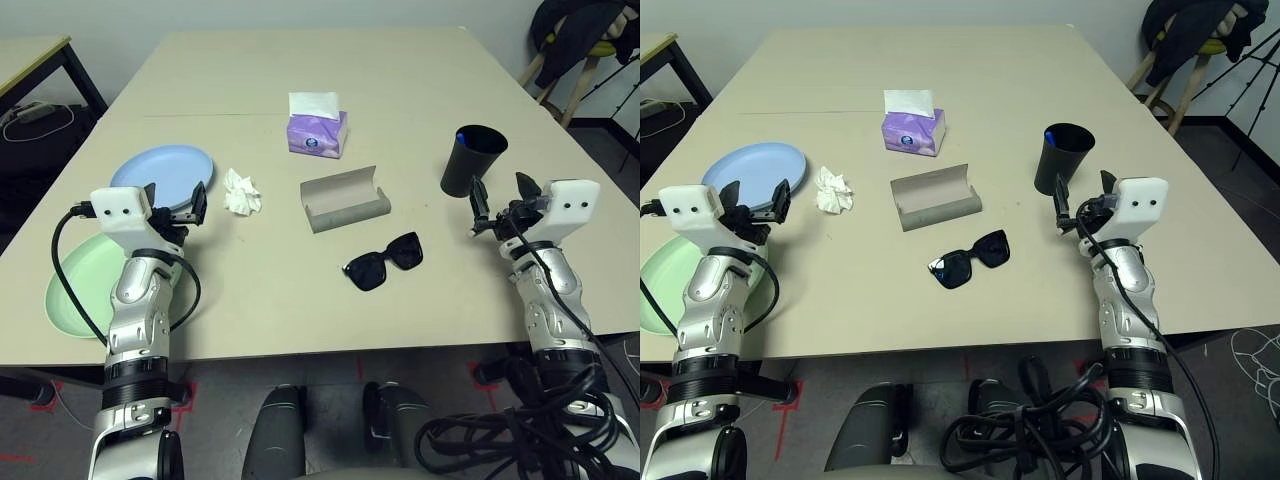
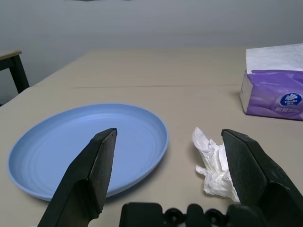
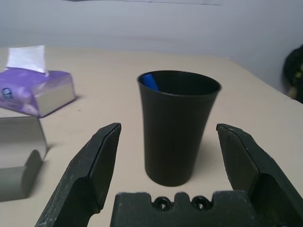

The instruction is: Organize and tidy the items on the table.

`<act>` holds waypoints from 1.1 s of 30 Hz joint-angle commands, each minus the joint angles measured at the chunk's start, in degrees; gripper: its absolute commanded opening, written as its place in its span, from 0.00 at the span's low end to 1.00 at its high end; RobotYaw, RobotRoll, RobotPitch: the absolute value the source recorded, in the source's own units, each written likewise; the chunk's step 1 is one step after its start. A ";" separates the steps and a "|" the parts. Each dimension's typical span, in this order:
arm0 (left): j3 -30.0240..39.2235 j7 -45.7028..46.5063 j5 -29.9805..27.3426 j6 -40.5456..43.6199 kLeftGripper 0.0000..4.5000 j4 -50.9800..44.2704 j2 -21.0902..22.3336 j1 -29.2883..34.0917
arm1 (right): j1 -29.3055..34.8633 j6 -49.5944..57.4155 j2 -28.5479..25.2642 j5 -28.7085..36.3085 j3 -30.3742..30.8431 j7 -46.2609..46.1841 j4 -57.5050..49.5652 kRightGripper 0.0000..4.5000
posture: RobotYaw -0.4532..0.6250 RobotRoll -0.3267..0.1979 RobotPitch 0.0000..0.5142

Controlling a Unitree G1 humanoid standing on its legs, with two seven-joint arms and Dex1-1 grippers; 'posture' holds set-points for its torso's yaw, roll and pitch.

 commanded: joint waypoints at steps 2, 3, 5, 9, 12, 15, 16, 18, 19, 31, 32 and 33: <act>-0.37 -5.20 -2.20 3.51 1.00 -0.85 2.38 1.95 | -0.16 -0.03 -2.26 3.92 0.85 9.45 1.05 0.99 | 0.50 0.62 0.16; -0.12 -5.67 -2.53 3.93 1.00 -1.45 2.67 2.33 | -0.24 -0.16 -2.65 4.41 1.05 11.18 1.28 0.99 | 0.51 0.62 0.16; 0.34 -6.56 -3.44 5.25 1.00 -3.27 3.20 3.57 | -0.43 0.35 -3.33 6.10 1.55 15.63 1.65 0.99 | 0.52 0.62 0.16; 1.27 -7.66 -4.91 7.14 1.00 -6.68 4.03 6.60 | -1.74 1.03 -4.92 8.43 2.99 25.10 3.32 0.99 | 0.55 0.62 0.16; 1.72 -7.59 -5.17 7.80 1.00 -8.55 4.28 8.36 | -3.93 0.07 -6.04 8.19 4.69 31.02 6.18 0.99 | 0.57 0.62 0.16; 1.99 -7.47 -5.28 8.23 1.00 -9.89 4.23 9.48 | -5.91 -0.83 -6.34 8.04 5.93 35.95 8.53 0.99 | 0.59 0.62 0.17; 2.07 -7.42 -5.28 8.39 1.00 -10.38 4.20 9.87 | -6.60 -1.18 -6.35 7.94 6.37 37.38 9.28 0.99 | 0.60 0.62 0.18; 2.22 -7.37 -5.33 8.76 1.00 -11.33 4.16 10.58 | -7.70 -1.49 -6.26 8.07 7.02 40.08 10.37 0.99 | 0.61 0.62 0.19; 2.28 -7.42 -5.37 9.00 1.00 -11.88 4.18 11.01 | -8.26 -1.36 -6.16 8.32 7.29 41.47 10.64 0.99 | 0.62 0.62 0.20; 1.86 -7.64 -5.25 10.92 1.00 -15.24 3.95 13.11 | -9.00 -0.54 -9.21 8.70 13.31 60.78 8.15 0.99 | 0.63 0.62 0.22; 1.79 -7.64 -5.19 10.92 1.00 -15.13 3.92 12.98 | -8.79 -1.27 -9.49 8.47 13.85 61.99 7.92 0.99 | 0.63 0.62 0.21; 1.69 -7.66 -5.10 10.84 1.00 -14.86 3.91 12.69 | -8.70 -2.15 -9.64 8.11 14.27 62.74 7.84 0.99 | 0.63 0.62 0.21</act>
